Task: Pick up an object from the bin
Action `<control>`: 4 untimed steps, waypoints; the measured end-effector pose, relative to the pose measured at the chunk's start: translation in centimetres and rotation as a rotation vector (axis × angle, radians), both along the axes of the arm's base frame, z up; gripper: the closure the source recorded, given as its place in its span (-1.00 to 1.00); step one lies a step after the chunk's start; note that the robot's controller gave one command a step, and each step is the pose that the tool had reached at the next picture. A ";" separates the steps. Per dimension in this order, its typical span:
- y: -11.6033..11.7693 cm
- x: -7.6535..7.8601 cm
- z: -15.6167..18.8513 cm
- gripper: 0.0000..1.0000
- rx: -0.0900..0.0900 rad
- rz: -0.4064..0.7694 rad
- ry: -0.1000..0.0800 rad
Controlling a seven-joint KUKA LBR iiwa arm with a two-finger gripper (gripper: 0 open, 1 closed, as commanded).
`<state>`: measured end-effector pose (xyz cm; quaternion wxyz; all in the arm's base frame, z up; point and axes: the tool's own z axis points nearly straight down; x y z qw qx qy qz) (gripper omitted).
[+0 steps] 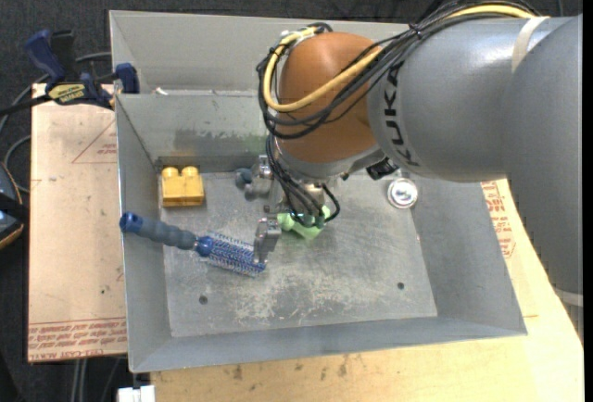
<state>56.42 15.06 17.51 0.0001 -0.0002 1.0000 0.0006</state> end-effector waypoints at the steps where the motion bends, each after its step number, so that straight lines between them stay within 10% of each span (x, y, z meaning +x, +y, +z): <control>1: -0.3 -0.6 -9.9 -1.00 0.003 -0.184 -0.003; 2: -0.2 -0.4 -9.6 1.00 0.005 -0.185 -0.007; 3: 0.9 -1.8 2.2 1.00 0.002 -0.220 -0.005; 4: 2.4 -2.1 11.9 1.00 -0.001 0.088 -0.002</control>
Offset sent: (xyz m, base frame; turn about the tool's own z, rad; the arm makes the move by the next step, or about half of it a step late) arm -0.0080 -0.0045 -0.1022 0.1846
